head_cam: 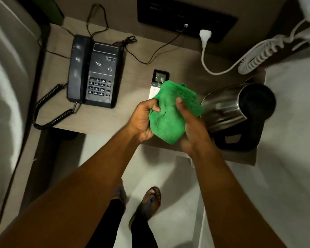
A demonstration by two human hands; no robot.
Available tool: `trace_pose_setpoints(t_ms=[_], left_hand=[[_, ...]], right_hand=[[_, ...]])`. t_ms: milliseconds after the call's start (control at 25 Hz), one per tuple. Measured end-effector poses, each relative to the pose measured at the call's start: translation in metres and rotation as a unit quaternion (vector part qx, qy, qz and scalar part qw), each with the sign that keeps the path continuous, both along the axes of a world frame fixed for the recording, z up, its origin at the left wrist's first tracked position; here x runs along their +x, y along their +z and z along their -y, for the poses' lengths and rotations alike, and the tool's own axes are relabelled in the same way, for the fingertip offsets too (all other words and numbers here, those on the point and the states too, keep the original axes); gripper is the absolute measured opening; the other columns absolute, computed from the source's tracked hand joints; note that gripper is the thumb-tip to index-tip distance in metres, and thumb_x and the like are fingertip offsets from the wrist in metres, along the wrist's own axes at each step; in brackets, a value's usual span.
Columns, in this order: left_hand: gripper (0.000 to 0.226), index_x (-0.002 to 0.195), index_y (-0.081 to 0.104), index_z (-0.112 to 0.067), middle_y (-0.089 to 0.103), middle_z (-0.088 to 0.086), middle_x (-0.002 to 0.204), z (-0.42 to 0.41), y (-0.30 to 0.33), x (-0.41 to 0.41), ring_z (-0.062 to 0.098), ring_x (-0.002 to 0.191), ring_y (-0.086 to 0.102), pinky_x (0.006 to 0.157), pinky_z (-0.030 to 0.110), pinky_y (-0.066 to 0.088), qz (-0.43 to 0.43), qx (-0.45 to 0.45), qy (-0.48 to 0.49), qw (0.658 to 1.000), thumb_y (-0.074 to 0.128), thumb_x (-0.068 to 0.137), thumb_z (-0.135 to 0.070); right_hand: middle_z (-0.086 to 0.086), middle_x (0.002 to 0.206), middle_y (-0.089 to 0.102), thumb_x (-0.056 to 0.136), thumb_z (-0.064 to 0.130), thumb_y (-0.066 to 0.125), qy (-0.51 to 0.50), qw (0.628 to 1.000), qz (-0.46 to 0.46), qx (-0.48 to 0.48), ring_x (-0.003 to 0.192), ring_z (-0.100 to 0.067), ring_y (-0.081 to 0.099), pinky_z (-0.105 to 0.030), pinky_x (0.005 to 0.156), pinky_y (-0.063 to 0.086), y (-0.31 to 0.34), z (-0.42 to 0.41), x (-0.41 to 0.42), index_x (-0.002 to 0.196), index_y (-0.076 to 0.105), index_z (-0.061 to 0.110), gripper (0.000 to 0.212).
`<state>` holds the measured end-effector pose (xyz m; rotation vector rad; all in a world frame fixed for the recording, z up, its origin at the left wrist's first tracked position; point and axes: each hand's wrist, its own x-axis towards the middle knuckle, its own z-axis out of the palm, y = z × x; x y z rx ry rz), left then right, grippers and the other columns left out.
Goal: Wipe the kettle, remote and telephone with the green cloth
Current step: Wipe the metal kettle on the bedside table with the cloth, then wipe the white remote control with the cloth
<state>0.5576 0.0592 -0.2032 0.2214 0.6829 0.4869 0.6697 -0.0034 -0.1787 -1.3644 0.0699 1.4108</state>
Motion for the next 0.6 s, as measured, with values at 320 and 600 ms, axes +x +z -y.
trace_pose_setpoints(t_ms=[320,600], left_hand=[[0.013,0.097,0.073,-0.008,0.074,0.015,0.097,-0.01,-0.028,-0.024,0.023,0.086,0.069,0.082,0.031,0.055,-0.465,0.268,-0.037,0.843,0.065,0.088,-0.006],[0.079,0.144,0.043,-0.012,0.048,0.011,0.132,0.021,-0.063,-0.005,0.027,0.125,0.04,0.106,0.035,0.042,-0.553,0.425,-0.104,0.709,0.08,0.079,-0.038]], right_hand=[[-0.011,0.11,0.071,0.077,0.001,0.071,-0.001,0.995,0.082,-0.062,0.097,-0.029,0.07,-0.047,0.078,0.059,-0.014,-0.013,0.018,0.119,0.061,0.007,0.043],[-0.017,0.124,0.064,0.074,-0.005,0.054,0.278,0.649,0.708,-0.003,0.116,-0.032,0.059,-0.036,0.097,0.047,-0.019,-0.101,0.023,0.124,0.057,0.008,0.051]])
